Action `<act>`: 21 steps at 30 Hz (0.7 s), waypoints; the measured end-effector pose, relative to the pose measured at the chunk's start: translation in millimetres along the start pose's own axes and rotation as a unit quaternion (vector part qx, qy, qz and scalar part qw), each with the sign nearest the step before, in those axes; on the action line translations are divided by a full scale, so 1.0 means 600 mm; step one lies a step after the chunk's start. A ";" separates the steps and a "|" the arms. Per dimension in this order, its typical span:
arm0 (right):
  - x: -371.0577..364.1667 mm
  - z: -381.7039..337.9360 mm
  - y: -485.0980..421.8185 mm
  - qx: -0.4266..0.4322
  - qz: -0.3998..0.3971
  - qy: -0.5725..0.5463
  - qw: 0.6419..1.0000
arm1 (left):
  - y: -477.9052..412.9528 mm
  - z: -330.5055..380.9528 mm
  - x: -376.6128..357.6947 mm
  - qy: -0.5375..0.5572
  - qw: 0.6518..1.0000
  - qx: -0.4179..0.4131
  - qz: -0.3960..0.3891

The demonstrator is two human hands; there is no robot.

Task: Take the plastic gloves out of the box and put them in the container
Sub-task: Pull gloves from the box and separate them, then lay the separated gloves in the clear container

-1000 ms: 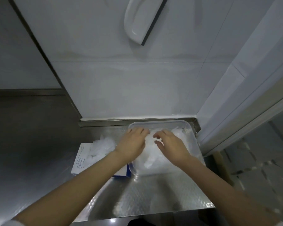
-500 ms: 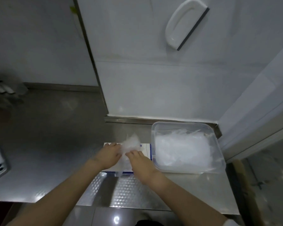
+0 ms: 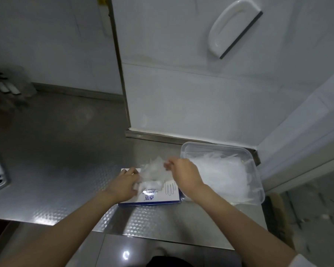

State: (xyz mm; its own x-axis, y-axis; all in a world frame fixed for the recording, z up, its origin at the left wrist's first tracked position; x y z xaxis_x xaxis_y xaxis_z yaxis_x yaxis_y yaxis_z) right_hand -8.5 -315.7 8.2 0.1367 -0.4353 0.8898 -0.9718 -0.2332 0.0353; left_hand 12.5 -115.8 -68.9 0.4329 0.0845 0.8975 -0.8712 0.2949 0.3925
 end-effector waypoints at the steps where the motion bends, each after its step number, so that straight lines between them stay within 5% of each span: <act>1: 0.015 0.003 -0.001 -0.004 0.022 -0.013 1.000 | 0.001 0.002 -0.001 -0.006 1.000 0.003 0.004; 6: 0.088 0.025 -0.015 -0.002 0.165 -0.102 0.981 | -0.001 0.006 -0.005 -0.016 1.000 0.012 -0.007; 9: 0.115 0.033 -0.019 -0.010 0.171 -0.181 0.968 | -0.004 0.010 0.008 -0.006 0.999 0.006 -0.041; 12: 0.131 0.044 -0.018 -0.011 0.140 -0.149 0.979 | -0.010 0.031 0.060 0.185 0.981 0.030 -0.056; 15: 0.153 0.045 -0.008 0.020 0.094 -0.022 0.995 | 0.001 0.073 0.141 0.432 0.902 0.014 -0.018; 21: 0.176 0.031 0.008 0.066 0.097 -0.054 0.992 | 0.011 0.162 0.202 0.491 0.865 -0.102 0.020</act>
State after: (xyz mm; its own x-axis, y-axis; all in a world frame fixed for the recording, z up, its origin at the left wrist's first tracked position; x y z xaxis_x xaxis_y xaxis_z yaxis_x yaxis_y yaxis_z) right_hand 5.1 -378.8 93.7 -0.0230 -0.5725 0.8196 -0.9494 -0.2443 -0.1973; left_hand 36.7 -195.9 62.1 0.4782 0.8371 0.2657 -0.8746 0.4265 0.2305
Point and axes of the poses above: each hand's wrist, its own y-axis away from the middle knuckle, its own x-axis out of the back of the hand, z = x × y, the point moved 1 cm from there along -y, towards the middle knuckle, and after that the axes turned 7 degrees about x, right-handed, at the moved point
